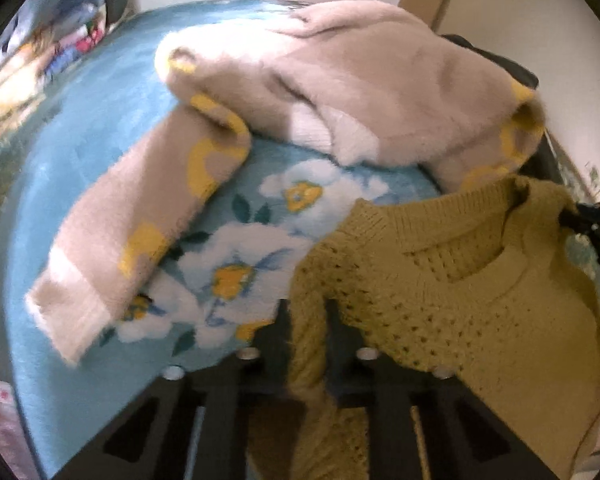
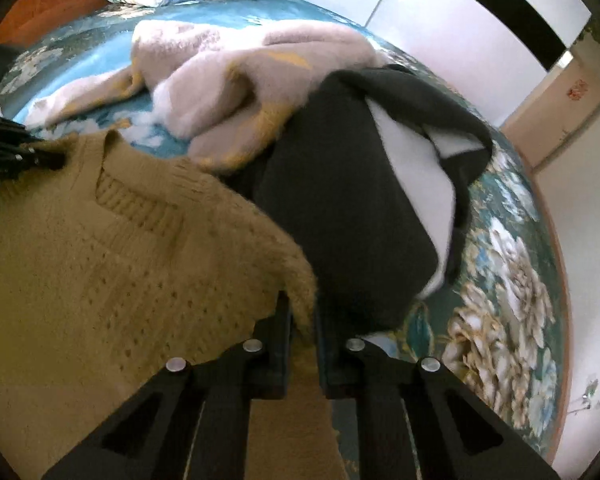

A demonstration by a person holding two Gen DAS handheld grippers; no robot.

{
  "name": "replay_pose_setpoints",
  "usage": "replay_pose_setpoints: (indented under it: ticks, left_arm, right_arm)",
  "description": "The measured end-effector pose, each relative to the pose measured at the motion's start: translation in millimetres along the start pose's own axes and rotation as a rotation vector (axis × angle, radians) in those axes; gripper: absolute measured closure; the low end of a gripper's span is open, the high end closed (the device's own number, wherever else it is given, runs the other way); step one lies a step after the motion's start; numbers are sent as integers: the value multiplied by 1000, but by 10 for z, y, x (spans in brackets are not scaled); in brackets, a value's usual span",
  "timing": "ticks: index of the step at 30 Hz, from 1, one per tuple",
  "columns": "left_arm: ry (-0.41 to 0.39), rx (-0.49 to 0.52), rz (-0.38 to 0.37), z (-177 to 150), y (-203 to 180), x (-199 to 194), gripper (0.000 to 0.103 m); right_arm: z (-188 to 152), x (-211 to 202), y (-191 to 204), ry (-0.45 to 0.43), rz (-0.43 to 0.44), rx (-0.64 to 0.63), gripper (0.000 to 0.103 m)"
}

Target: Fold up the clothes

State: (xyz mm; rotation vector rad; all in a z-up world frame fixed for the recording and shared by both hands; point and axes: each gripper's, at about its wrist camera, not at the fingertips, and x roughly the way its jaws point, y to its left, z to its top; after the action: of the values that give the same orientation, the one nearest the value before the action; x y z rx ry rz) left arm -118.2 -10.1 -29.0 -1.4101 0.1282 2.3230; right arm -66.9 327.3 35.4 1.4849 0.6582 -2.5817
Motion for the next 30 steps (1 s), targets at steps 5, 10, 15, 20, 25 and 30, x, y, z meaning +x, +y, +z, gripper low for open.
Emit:
replay_pose_setpoints:
  ticks: [5, 10, 15, 20, 25, 30]
  left_arm:
    - [-120, 87, 125, 63, -189, -299, 92]
    - [-289, 134, 205, 456, -431, -780, 92]
    - [-445, 128, 213, 770, -563, -1283, 92]
    - [-451, 205, 179, 345, -749, -1414, 92]
    - [-466, 217, 84, -297, -889, -1645, 92]
    - [-493, 223, 44, -996, -1076, -1881, 92]
  right_arm:
    - [-43, -234, -143, -46, -40, 64, 93]
    - [243, -627, -494, -151, -195, 164, 94]
    - [308, -1003, -760, -274, -239, 294, 94]
    - [-118, -1110, -637, -267, -182, 284, 94]
    - [-855, -1341, -362, -265, -113, 288, 94]
    - [-1535, -1542, -181, -283, -85, 352, 94]
